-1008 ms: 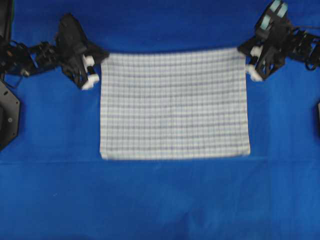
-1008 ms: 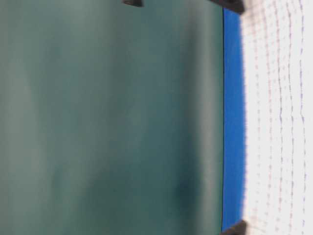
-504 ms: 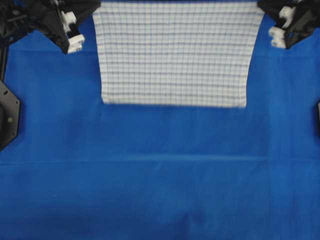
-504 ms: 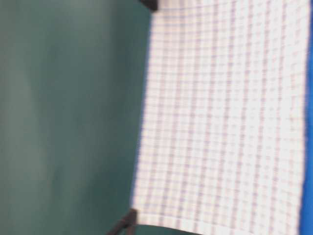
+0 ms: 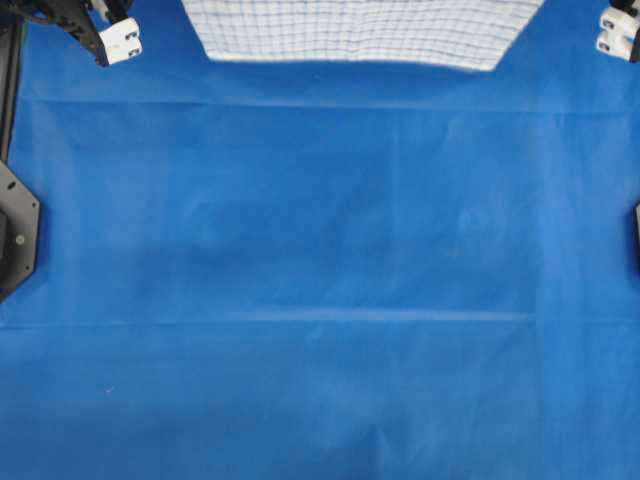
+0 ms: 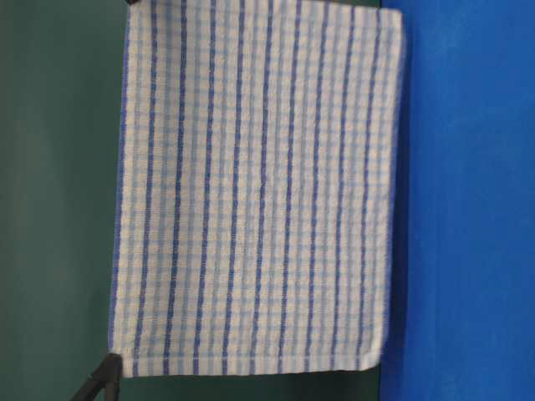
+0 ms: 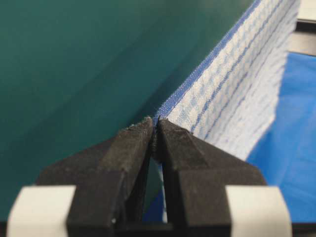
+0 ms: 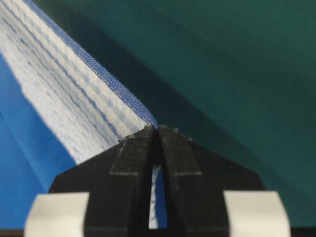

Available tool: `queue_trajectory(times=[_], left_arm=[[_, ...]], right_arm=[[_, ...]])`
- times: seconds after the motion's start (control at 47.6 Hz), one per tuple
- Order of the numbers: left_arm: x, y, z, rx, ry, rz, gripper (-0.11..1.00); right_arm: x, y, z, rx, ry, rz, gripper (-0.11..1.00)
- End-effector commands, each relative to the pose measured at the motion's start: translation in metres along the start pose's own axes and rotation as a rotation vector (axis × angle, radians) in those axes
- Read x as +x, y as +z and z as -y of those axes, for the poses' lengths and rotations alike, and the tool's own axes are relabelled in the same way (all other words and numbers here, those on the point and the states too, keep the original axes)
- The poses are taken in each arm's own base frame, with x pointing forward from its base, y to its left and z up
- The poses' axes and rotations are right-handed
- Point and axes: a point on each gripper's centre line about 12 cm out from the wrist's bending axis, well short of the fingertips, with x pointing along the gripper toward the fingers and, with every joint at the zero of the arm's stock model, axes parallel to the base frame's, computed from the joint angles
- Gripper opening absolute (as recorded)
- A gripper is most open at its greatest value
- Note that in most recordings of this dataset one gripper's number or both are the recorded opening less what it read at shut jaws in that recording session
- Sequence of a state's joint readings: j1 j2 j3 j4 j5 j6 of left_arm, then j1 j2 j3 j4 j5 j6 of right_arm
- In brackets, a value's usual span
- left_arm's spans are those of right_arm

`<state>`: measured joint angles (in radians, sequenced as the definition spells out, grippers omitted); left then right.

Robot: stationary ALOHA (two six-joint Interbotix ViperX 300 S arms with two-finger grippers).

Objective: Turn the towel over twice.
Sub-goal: 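Swing the towel down with both grippers and lay it flat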

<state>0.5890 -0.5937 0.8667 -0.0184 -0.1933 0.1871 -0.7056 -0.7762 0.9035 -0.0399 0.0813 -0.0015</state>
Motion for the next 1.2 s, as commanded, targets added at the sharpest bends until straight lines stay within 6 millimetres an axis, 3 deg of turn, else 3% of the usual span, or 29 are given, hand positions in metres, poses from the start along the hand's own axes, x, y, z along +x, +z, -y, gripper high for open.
queue_trajectory(times=[0.0, 0.189, 0.399, 0.63, 0.903, 1.176], left_arm=[[0.001, 0.009, -0.002, -0.002, 0.005, 0.018, 0.04], [0.0, -0.001, 0.006, -0.001, -0.019, -0.006, 0.04], [-0.008, -0.036, 0.025, -0.009, -0.073, -0.041, 0.04], [-0.023, -0.087, 0.065, -0.029, -0.208, -0.144, 0.04], [-0.041, -0.146, 0.126, -0.074, -0.413, -0.365, 0.04], [-0.057, -0.185, 0.18, -0.111, -0.558, -0.562, 0.04]], right_arm=[[-0.001, 0.009, 0.002, -0.001, -0.009, 0.018, 0.06], [0.0, 0.001, -0.001, 0.008, 0.005, -0.05, 0.06], [-0.002, -0.026, -0.019, 0.041, 0.078, -0.214, 0.06], [-0.009, -0.076, -0.063, 0.107, 0.237, -0.398, 0.06], [-0.024, -0.152, -0.117, 0.166, 0.38, -0.637, 0.06], [-0.035, -0.194, -0.171, 0.192, 0.481, -0.776, 0.06]])
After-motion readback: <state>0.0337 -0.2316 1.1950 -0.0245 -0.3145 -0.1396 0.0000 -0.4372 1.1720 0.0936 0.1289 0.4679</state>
